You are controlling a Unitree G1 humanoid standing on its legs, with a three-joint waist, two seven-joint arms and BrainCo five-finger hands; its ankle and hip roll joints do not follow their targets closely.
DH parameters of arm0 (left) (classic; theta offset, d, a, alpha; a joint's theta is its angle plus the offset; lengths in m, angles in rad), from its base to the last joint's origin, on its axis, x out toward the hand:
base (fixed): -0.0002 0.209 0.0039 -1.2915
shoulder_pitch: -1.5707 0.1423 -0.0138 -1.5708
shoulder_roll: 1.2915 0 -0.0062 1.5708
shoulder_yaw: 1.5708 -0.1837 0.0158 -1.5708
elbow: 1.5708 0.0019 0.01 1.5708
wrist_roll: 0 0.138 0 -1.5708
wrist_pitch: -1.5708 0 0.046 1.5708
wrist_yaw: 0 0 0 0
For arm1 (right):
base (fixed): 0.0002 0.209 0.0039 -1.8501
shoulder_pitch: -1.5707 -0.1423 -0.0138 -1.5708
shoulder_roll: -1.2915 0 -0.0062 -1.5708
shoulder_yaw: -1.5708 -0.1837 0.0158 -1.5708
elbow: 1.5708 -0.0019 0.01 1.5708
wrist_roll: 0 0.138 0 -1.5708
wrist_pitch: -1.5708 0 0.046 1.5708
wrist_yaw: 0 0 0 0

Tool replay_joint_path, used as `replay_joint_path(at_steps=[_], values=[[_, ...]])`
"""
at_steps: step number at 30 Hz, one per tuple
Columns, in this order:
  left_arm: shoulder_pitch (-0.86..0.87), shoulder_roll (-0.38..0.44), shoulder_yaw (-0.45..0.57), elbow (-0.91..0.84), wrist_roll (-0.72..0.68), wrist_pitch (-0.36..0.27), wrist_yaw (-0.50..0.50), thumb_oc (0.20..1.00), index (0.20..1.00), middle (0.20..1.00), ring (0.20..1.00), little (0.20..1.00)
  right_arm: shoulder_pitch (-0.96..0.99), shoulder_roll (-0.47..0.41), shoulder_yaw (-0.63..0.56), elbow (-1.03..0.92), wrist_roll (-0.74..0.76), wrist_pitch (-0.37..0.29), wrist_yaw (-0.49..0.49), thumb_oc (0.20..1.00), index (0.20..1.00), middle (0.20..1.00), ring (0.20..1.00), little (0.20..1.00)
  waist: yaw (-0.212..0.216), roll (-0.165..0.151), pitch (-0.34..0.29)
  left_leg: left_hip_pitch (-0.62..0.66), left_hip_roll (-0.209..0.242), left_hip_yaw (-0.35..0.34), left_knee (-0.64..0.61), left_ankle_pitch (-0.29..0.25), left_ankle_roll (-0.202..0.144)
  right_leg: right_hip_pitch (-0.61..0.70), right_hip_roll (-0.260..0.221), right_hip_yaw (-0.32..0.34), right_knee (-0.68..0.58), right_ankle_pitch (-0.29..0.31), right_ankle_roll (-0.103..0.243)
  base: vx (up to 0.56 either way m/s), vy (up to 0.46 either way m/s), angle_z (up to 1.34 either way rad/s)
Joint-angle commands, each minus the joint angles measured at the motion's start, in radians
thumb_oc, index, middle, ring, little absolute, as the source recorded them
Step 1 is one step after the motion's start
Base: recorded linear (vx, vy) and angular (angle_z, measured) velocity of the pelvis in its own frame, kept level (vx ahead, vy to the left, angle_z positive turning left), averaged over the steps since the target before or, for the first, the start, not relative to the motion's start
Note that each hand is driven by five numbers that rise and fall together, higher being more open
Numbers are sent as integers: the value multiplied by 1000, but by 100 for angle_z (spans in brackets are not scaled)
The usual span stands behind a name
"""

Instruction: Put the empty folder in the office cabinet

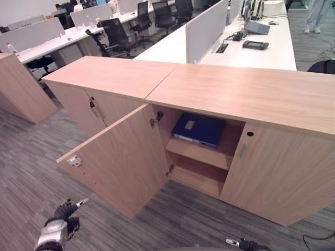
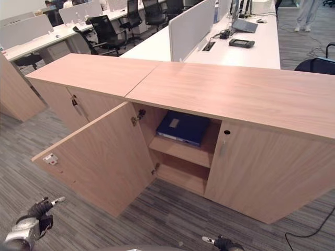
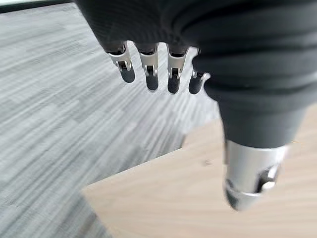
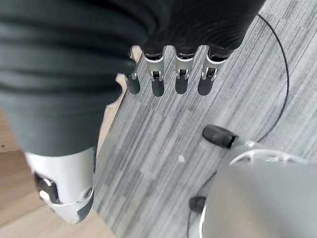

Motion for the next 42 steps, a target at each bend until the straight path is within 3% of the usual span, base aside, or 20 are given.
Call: replay_joint_path(at_steps=[1,8,21,23,25,29,32,35,36,42], values=[[-65,80,-5,28,41,-32,25,1000,1000,1000,1000,1000,-25,34,35,11,38,-16,10,1000,1000,1000,1000,1000,-6,-77,-15,-2,-21,-26,33,-79,-10,-9,-18,13,32,-37,54,14,18,-16],[-177,100,-65,116,53,-30,34,1000,1000,1000,1000,1000,-34,35,-26,14,187,-35,8,1000,1000,1000,1000,1000,-34,-77,-35,20,-18,6,21,-87,-5,-9,-13,45,18,-24,63,9,19,-16],[-350,103,-156,150,48,-31,46,1000,1000,1000,1000,1000,-37,18,-57,29,252,-38,6,1000,1000,1000,1000,1000,-56,-89,-52,35,-14,36,10,-92,-2,-17,-4,72,9,-10,73,-1,12,-6],[-349,64,-179,63,51,-47,60,1000,1000,1000,1000,1000,-33,21,-64,33,262,-44,0,1000,1000,1000,1000,1000,-58,-94,-51,35,-14,35,9,-93,-2,-17,-5,73,8,-10,74,-18,-4,1],[-299,-25,-229,-111,76,-78,62,1000,1000,1000,1000,1000,-30,29,-86,34,287,-52,-9,1000,1000,1000,1000,1000,-60,-102,-49,34,-16,34,9,-94,0,-16,-7,73,7,-9,75,0,0,0],[-264,-92,-255,-196,74,-87,58,1000,1000,1000,1000,1000,-26,38,-95,35,295,-53,-8,1000,1000,1000,1000,1000,-62,-105,-48,34,-19,33,9,-94,1,-14,-8,71,7,-8,75,-17,7,7],[-181,-241,-340,-410,70,-103,25,1000,1000,1000,1000,1000,-36,58,-108,42,311,-54,-18,1000,1000,1000,1000,1000,-61,-108,-45,31,-22,24,9,-94,5,-14,-11,65,7,-7,74,-21,14,6],[-148,-273,-392,-490,98,-104,-8,1000,1000,1000,1000,1000,-45,68,-114,49,318,-58,-19,1000,1000,1000,1000,1000,-56,-108,-40,29,-25,17,9,-94,7,-13,-12,58,7,-8,74,-16,11,12],[-132,-311,-461,-510,115,-104,-47,1000,1000,1000,1000,1000,-55,77,-109,57,322,-59,-23,1000,1000,1000,1000,1000,-55,-108,-37,27,-26,14,8,-95,8,-14,-12,53,7,-9,76,-16,9,34],[-76,-335,-593,-639,105,-102,-128,1000,1000,1000,1000,1000,-79,88,-106,63,346,-67,-32,1000,1000,1000,1000,1000,-45,-111,-21,22,-28,1,7,-98,13,-14,-14,45,8,-11,77,-14,3,29]])
